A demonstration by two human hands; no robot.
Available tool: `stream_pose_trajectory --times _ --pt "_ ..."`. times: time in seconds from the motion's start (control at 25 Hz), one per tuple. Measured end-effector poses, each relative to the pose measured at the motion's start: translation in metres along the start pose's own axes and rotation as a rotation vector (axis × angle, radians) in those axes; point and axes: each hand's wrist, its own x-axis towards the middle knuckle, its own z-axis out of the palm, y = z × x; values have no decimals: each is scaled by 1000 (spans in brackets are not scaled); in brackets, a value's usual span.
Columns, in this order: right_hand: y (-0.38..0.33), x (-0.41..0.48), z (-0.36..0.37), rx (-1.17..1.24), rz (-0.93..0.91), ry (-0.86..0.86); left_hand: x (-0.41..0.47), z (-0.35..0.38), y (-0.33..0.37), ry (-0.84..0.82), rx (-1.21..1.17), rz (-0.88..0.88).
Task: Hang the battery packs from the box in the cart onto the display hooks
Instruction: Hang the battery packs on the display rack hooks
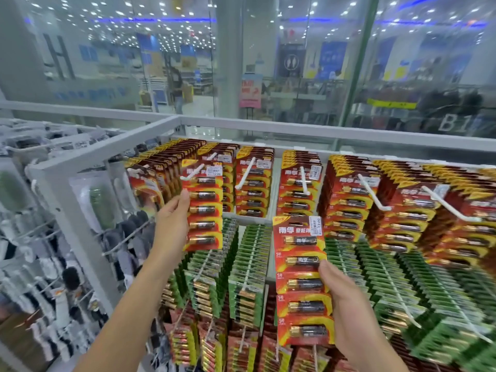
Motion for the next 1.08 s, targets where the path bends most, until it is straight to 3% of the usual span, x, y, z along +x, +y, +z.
stream_pose_trajectory --times 0.24,0.72,1.08 --pt "-10 -13 -22 -37 -96 154 53 29 -16 81 35 8" --pt "-61 -60 -82 -99 -431 459 59 57 -36 193 0 118" --pt "-72 -71 -108 -180 -433 563 71 42 -52 265 223 216"
